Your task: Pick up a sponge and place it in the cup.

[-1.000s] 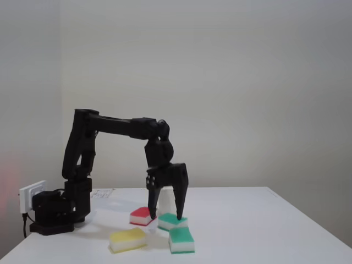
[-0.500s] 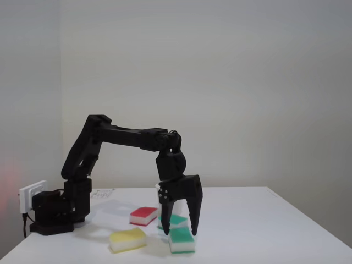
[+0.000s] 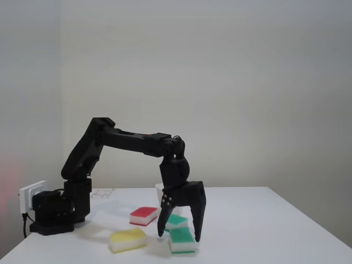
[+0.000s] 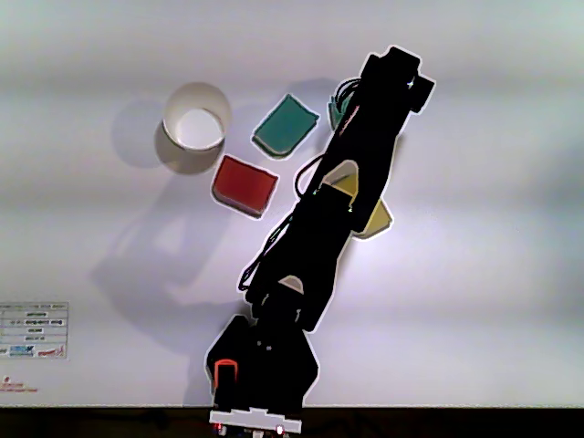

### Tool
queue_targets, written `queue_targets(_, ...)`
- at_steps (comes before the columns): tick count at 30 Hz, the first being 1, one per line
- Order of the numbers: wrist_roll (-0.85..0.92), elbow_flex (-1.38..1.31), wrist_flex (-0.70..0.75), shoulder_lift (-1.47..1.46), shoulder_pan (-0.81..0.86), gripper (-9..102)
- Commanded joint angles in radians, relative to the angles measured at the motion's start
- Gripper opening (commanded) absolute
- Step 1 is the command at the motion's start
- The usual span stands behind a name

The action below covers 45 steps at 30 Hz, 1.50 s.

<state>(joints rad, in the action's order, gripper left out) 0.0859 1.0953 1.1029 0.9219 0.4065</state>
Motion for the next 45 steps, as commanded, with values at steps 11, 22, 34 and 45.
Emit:
queue_targets(11,-0.077,-0.155,0.002,-0.092,-0.032,31)
queue_targets(22,-0.132,-0.158,0.008,-0.087,-0.041,0)
queue_targets(34,-0.127,-0.170,0.209,0.066,-0.041,0)
queue_targets(45,-0.170,-0.213,0.491,0.347,-0.083,0)
